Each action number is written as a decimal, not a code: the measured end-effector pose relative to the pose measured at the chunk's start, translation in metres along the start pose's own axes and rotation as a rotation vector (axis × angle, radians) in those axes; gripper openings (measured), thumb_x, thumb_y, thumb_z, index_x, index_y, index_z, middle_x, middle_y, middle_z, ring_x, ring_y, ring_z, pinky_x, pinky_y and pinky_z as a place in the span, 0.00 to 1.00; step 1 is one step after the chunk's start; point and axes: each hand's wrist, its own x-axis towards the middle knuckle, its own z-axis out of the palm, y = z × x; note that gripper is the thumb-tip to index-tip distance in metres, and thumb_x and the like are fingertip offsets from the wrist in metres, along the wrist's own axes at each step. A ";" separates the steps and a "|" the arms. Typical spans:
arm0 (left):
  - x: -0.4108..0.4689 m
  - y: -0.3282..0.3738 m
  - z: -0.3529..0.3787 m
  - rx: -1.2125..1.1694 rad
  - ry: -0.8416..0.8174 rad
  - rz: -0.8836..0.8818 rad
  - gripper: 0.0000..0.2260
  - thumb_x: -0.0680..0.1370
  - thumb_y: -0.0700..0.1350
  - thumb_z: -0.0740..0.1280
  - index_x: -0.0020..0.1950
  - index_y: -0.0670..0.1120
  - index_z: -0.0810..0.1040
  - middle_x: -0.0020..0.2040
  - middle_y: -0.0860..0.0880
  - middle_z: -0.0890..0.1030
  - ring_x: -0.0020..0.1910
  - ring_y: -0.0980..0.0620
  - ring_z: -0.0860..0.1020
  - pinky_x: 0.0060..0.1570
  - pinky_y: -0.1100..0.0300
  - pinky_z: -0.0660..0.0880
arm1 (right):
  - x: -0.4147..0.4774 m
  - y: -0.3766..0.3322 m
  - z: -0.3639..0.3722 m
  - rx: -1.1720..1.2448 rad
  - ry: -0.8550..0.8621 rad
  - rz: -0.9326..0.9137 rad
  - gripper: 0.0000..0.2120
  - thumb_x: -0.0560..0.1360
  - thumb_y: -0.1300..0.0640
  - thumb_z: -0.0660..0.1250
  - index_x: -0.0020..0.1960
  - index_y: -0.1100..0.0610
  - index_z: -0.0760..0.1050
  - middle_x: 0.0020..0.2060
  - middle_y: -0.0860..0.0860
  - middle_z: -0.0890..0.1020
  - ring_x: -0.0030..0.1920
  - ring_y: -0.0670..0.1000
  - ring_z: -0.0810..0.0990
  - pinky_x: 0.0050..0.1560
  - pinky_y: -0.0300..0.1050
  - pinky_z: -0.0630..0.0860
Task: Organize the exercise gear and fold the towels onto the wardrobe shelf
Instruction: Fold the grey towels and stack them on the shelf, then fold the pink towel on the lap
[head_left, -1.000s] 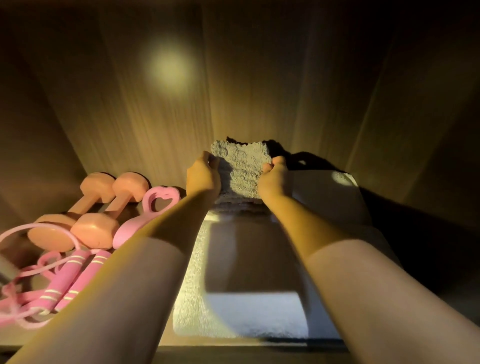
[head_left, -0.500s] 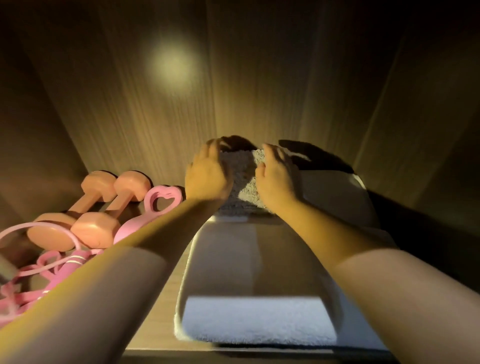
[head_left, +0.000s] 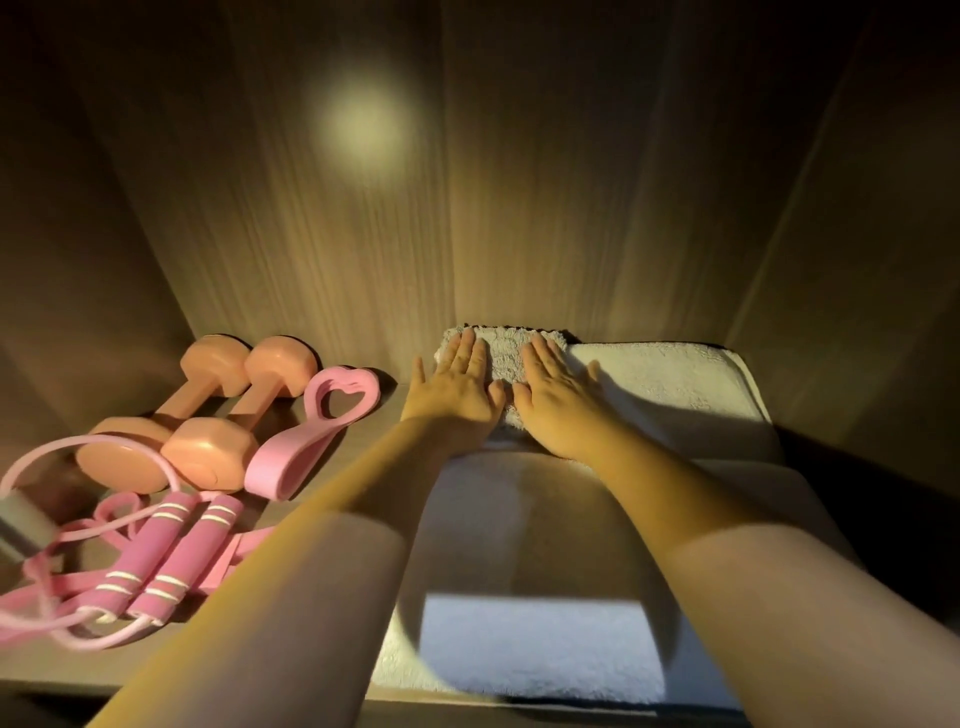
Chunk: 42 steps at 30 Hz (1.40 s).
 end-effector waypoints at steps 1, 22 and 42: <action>-0.001 0.000 -0.001 0.002 -0.010 -0.026 0.29 0.83 0.55 0.46 0.80 0.45 0.44 0.80 0.48 0.40 0.78 0.52 0.39 0.75 0.41 0.41 | -0.001 -0.001 -0.002 -0.008 -0.007 0.034 0.29 0.83 0.44 0.41 0.79 0.56 0.39 0.78 0.52 0.39 0.78 0.53 0.40 0.74 0.65 0.40; -0.323 0.081 -0.080 -0.115 0.151 -0.088 0.26 0.81 0.58 0.52 0.77 0.48 0.59 0.79 0.48 0.55 0.79 0.48 0.49 0.74 0.39 0.49 | -0.334 -0.037 -0.105 0.029 0.022 -0.023 0.31 0.81 0.40 0.47 0.79 0.49 0.41 0.79 0.50 0.45 0.78 0.54 0.39 0.75 0.62 0.43; -0.629 0.134 0.031 -0.513 -0.159 -0.135 0.14 0.83 0.49 0.58 0.63 0.49 0.78 0.63 0.53 0.77 0.68 0.54 0.69 0.72 0.46 0.58 | -0.641 -0.112 0.008 0.538 -0.227 0.127 0.20 0.82 0.46 0.56 0.71 0.49 0.69 0.77 0.48 0.60 0.78 0.48 0.49 0.77 0.54 0.47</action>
